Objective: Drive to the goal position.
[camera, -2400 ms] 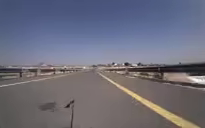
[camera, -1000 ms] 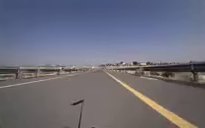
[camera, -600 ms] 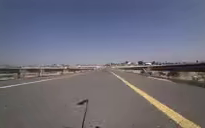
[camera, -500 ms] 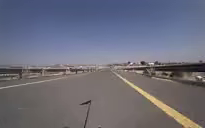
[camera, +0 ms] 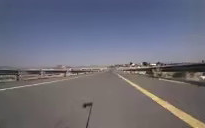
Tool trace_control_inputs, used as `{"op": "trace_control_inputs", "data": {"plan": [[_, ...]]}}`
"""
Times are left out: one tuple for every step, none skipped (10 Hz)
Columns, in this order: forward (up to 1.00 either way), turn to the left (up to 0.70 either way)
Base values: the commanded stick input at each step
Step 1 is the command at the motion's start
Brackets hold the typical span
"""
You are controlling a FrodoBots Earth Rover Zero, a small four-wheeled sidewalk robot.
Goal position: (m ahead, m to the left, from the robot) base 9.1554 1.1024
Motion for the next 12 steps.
{"op": "trace_control_inputs", "data": {"plan": [[1.00,-0.03],[1.00,-0.12],[1.00,-0.33],[1.00,0.00],[1.00,0.00],[1.00,0.00],[1.00,0.00],[1.00,0.00],[1.00,0.00],[1.00,0.00],[1.00,0.00],[1.00,0.00]]}}
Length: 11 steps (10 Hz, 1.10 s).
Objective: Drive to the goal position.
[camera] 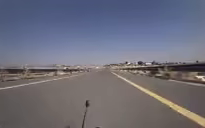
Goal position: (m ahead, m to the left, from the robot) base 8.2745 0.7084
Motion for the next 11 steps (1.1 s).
{"op": "trace_control_inputs", "data": {"plan": [[1.00,0.00],[1.00,0.00],[1.00,0.00],[1.00,0.00],[1.00,0.00],[1.00,0.00],[1.00,0.00],[1.00,0.00],[1.00,0.00],[1.00,0.00],[1.00,0.00]]}}
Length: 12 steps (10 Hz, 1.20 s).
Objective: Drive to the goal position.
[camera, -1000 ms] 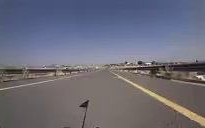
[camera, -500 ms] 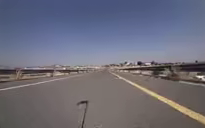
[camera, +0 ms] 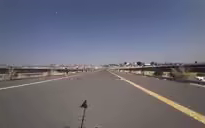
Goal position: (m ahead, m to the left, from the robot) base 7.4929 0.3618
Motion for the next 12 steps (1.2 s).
{"op": "trace_control_inputs", "data": {"plan": [[1.00,0.00],[1.00,0.00],[1.00,0.00],[1.00,0.00],[1.00,0.00],[1.00,0.00],[1.00,0.00],[1.00,0.00],[1.00,0.00],[1.00,0.00],[1.00,0.00],[1.00,0.00]]}}
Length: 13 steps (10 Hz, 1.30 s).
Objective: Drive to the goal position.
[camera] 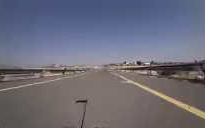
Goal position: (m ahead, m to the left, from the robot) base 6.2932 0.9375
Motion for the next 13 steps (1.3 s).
{"op": "trace_control_inputs", "data": {"plan": [[1.00,0.00],[1.00,0.00],[1.00,0.00],[1.00,0.00],[1.00,0.00],[1.00,0.00],[1.00,0.00],[1.00,0.00],[1.00,0.00],[1.00,0.00],[1.00,0.00],[1.00,0.00],[1.00,0.00]]}}
